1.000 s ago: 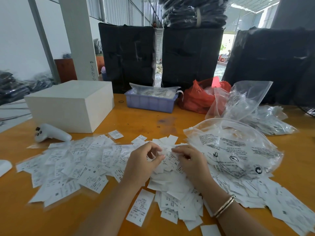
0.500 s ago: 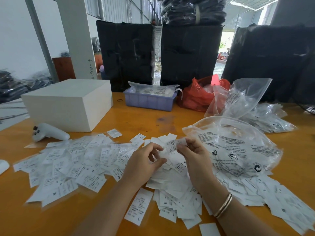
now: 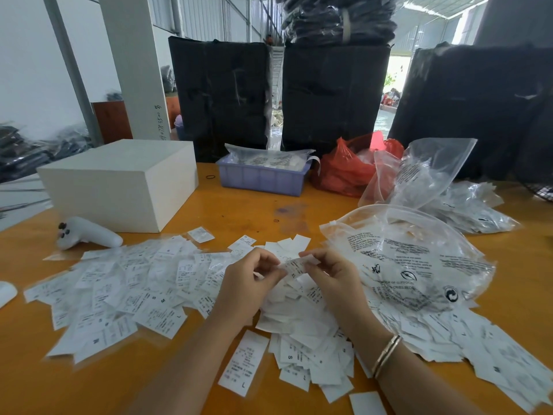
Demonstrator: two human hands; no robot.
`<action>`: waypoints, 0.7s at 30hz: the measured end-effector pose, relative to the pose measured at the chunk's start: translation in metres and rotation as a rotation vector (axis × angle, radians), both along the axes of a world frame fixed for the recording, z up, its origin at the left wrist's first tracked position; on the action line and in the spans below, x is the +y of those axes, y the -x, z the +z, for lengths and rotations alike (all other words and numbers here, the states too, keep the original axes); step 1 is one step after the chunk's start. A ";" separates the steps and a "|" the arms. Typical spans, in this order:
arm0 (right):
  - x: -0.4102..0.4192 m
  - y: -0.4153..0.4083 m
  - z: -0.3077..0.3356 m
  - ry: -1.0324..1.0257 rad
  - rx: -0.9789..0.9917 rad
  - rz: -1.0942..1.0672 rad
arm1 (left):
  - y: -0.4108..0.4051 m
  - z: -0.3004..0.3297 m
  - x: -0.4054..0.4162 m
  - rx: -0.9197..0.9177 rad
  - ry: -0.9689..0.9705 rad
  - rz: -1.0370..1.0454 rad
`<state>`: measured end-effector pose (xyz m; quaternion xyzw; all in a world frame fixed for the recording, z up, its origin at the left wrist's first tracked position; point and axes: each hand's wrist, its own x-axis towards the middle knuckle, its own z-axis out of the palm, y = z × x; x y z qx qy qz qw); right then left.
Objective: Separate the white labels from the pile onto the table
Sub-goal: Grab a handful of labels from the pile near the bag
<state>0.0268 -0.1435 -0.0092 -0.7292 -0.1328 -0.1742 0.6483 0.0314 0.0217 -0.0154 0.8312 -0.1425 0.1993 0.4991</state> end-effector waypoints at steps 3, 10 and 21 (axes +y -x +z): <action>0.000 0.001 0.000 0.093 -0.027 0.004 | 0.001 0.001 0.000 0.019 0.037 -0.013; 0.005 0.003 0.001 0.251 -0.043 -0.022 | -0.001 0.003 -0.001 0.005 0.055 -0.037; 0.007 0.004 0.000 0.181 0.055 -0.047 | -0.003 0.004 -0.001 0.150 0.236 -0.102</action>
